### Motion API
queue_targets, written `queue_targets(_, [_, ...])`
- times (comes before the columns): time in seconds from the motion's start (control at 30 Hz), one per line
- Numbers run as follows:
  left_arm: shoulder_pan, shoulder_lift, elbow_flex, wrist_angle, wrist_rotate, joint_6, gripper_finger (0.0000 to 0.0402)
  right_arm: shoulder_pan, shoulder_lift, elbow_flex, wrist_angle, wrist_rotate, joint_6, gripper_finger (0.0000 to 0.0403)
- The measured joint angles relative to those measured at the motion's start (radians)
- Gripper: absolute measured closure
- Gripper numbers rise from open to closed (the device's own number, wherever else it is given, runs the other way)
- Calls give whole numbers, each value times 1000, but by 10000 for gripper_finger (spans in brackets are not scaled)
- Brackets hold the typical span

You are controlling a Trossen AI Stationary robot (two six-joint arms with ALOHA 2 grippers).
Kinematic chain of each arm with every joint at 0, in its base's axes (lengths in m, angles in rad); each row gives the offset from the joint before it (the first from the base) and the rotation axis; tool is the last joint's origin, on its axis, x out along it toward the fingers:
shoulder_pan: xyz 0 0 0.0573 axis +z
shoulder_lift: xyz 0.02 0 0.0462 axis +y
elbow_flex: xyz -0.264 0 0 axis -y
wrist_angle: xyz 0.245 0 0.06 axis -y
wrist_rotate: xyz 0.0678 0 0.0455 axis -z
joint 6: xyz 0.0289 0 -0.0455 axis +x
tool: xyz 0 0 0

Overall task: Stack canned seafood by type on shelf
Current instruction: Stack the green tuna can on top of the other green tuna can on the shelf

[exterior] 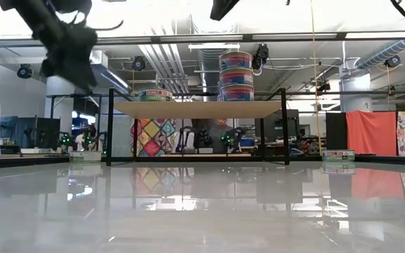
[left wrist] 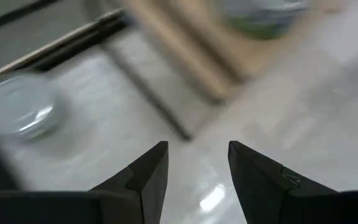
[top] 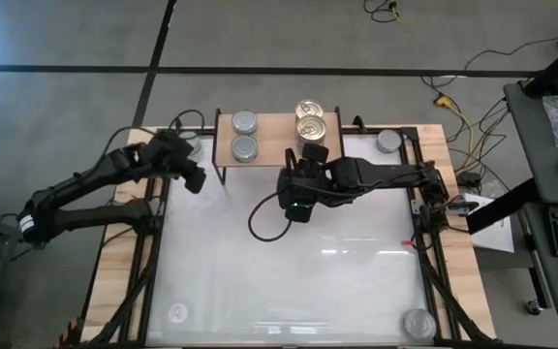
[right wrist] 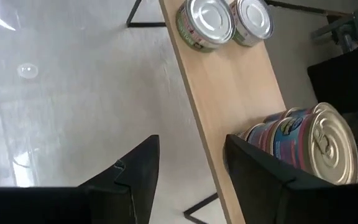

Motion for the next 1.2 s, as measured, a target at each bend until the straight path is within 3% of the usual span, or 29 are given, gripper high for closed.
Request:
queue_targets(0.17, [2,4,-82,25,-296,-128,249,31,0,-1,-49,-7,48,235])
queue_targets(0.27, [8,31,-110,77,-371,-169,249,48,0,-3,-47,-7,54,239])
queue_targets(0.5, [69,98,-135,162,-341,-157,272,88,0,-4,-48,-7,78,247])
queue_targets(0.63, [138,94,-126,182,-299,-24,319,111,0,-4,-58,-7,80,246])
queue_targets(0.8, [177,105,-60,66,-214,137,391,131,0,-5,-82,-7,91,237])
queue_targets(0.97, [177,133,-44,63,-127,261,394,132,0,-5,-81,-6,89,232])
queue_targets(1.2, [177,82,-151,251,-129,136,401,139,0,-12,-84,-6,98,239])
